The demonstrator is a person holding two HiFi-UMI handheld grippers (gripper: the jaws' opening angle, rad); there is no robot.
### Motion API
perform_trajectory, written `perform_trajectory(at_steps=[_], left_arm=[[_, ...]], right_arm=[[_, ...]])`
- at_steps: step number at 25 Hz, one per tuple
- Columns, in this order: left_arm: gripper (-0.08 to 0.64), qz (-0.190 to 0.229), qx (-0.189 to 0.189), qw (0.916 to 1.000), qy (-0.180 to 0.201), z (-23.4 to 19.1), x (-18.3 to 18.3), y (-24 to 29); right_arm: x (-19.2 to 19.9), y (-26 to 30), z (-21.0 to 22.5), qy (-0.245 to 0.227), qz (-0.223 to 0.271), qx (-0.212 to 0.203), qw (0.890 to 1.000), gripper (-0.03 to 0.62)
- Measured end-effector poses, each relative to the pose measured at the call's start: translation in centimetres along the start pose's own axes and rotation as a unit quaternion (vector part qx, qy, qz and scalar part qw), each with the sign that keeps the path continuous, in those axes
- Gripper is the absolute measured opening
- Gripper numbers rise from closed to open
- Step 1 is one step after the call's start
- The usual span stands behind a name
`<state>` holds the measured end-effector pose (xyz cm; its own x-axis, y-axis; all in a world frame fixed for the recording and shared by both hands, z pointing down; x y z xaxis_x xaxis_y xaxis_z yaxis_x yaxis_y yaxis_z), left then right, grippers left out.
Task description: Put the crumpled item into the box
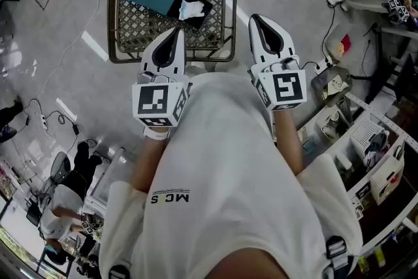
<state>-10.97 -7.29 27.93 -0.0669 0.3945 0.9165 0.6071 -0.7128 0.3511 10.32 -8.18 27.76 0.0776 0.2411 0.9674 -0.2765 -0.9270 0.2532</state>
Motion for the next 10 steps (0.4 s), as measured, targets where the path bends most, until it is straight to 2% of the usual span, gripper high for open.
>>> perform_trajectory(at_steps=[10], left_arm=[[0.025,-0.005,0.003,1.0,-0.007,-0.27,0.53,-0.32]], right_arm=[[-0.01,0.13,-0.43,-0.004,-0.004,0.003,1.0,0.015]])
Point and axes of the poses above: the fingertips, and each gripper's own axes: y forward along the fingers, z to its right, x out of its underside, the point moved 6 cm from there along -y, backward along the fingers, and after that the axes turned 10 degrees about x, right-handed, at the moved point
